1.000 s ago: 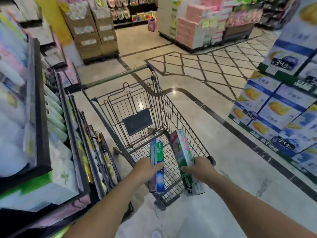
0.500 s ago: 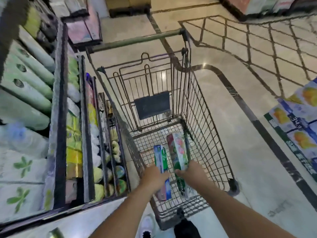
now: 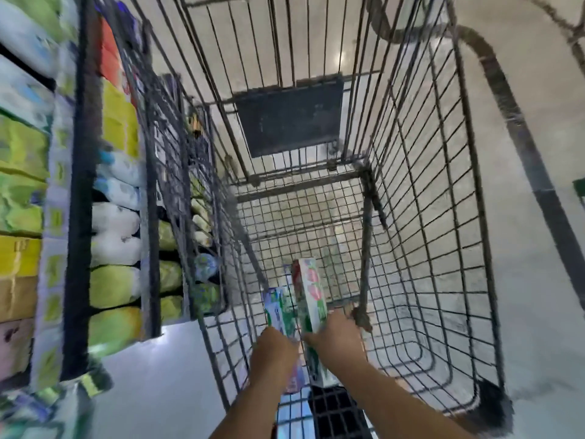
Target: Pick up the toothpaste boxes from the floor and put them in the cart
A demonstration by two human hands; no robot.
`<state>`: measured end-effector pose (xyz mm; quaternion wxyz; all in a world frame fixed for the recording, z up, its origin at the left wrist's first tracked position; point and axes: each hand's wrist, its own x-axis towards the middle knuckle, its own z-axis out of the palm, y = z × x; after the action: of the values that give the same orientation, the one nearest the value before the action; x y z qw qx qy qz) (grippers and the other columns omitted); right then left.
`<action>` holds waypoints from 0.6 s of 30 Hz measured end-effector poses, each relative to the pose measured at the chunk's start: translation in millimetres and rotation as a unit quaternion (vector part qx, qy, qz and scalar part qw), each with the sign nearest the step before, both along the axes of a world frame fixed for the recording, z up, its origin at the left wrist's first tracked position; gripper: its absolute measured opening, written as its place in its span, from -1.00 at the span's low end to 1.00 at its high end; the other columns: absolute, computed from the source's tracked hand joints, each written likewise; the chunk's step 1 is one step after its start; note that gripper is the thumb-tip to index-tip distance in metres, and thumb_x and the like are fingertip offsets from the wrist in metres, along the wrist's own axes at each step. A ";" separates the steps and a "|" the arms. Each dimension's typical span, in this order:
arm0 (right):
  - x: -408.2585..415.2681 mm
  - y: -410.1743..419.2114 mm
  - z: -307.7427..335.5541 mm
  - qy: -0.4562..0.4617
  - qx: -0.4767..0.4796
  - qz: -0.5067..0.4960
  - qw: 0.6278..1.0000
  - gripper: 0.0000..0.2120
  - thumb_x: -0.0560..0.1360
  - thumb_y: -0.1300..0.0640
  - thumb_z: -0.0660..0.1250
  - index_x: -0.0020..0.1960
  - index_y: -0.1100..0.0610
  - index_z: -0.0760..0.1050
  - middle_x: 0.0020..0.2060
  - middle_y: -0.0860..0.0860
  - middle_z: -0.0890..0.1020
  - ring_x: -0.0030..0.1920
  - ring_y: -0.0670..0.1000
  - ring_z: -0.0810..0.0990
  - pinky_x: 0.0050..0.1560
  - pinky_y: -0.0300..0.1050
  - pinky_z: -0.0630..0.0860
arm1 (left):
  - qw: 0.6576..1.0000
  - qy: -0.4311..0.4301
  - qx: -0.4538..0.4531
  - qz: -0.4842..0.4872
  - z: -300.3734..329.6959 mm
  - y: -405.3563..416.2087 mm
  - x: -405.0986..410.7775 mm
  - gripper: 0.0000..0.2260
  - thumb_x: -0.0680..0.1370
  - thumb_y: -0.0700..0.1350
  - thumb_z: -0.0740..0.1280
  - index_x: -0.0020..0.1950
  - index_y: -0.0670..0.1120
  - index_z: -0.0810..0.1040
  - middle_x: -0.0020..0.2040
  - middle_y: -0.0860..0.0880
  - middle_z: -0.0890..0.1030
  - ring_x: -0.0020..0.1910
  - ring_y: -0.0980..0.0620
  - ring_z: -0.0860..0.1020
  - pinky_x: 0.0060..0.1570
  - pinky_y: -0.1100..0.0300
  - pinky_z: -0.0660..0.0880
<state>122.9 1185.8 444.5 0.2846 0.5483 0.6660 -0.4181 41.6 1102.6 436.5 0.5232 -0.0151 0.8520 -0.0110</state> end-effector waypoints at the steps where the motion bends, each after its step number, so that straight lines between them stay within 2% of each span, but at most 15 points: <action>1: 0.6 -4.3 -6.8 -0.008 -0.001 0.017 1.000 -0.58 0.44 -0.15 0.45 -0.11 0.13 0.33 -0.33 -0.05 0.41 -0.25 0.01 0.47 -0.34 -0.17 0.39 | 1.000 -0.002 -0.008 0.009 -9.9 -1.5 1.6 -0.60 0.58 0.05 0.34 0.27 -0.22 0.48 0.17 -0.14 0.59 0.07 -0.12 0.60 -0.13 0.14 0.52; 3: 2.5 -12.4 -22.3 -0.018 -0.010 0.033 0.999 -0.56 0.44 -0.16 0.43 0.02 0.15 0.37 -0.22 -0.04 0.42 -0.16 0.03 0.47 -0.26 -0.14 0.40 | 1.000 0.000 -0.016 0.021 -28.5 -7.0 6.3 -0.59 0.55 0.07 0.37 0.25 -0.21 0.51 0.13 -0.14 0.61 0.04 -0.13 0.62 -0.15 0.11 0.56; 6: 4.5 -20.5 -37.1 -0.014 -0.021 0.029 0.999 -0.56 0.45 -0.14 0.44 0.07 0.15 0.37 -0.10 0.04 0.50 -0.09 0.08 0.53 -0.16 -0.11 0.44 | 0.999 0.013 -0.023 0.040 -40.5 -12.5 12.2 -0.63 0.56 0.05 0.35 0.23 -0.19 0.52 0.12 -0.12 0.62 0.01 -0.12 0.62 -0.28 0.16 0.43; 9: 5.1 -22.8 -42.6 0.000 -0.040 0.023 0.999 -0.58 0.47 -0.06 0.44 0.14 0.18 0.39 0.03 0.09 0.57 0.03 0.10 0.58 -0.16 -0.16 0.39 | 0.998 0.025 -0.004 0.064 -46.1 -15.3 18.1 -0.65 0.55 0.02 0.36 0.19 -0.19 0.49 0.11 -0.14 0.60 0.03 -0.14 0.61 -0.21 0.14 0.50; 12: 9.0 -23.3 -38.4 0.040 -0.062 0.024 0.997 -0.67 0.51 0.03 0.37 0.18 0.15 0.39 0.07 0.09 0.60 -0.04 0.07 0.56 -0.17 -0.15 0.40 | 0.995 0.034 0.037 0.080 -37.2 -14.9 22.4 -0.72 0.51 -0.08 0.37 0.16 -0.16 0.45 0.11 -0.13 0.58 0.03 -0.14 0.60 -0.16 0.10 0.56; 15: 15.1 -21.7 -21.1 0.072 -0.112 0.045 0.990 -0.69 0.55 0.04 0.25 0.27 0.05 0.39 0.06 0.05 0.64 -0.07 0.04 0.58 -0.06 -0.12 0.52 | 0.997 0.035 0.056 0.045 -21.8 -12.0 22.5 -0.73 0.51 -0.10 0.34 0.17 -0.14 0.47 0.13 -0.13 0.58 0.07 -0.14 0.59 -0.06 0.07 0.57; 18: 26.8 -17.7 10.3 0.082 -0.134 0.096 0.983 -0.67 0.56 0.03 0.24 0.29 0.07 0.43 0.10 0.02 0.63 0.00 0.03 0.59 0.04 -0.08 0.55 | 0.997 0.028 0.074 0.008 11.6 -15.0 19.0 -0.71 0.50 -0.07 0.30 0.19 -0.13 0.49 0.14 -0.12 0.59 0.07 -0.12 0.59 -0.02 0.08 0.57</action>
<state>149.7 1168.1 454.8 0.3388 0.4021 0.6747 -0.5180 60.6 1087.6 448.0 0.4988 0.0167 0.8647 0.0570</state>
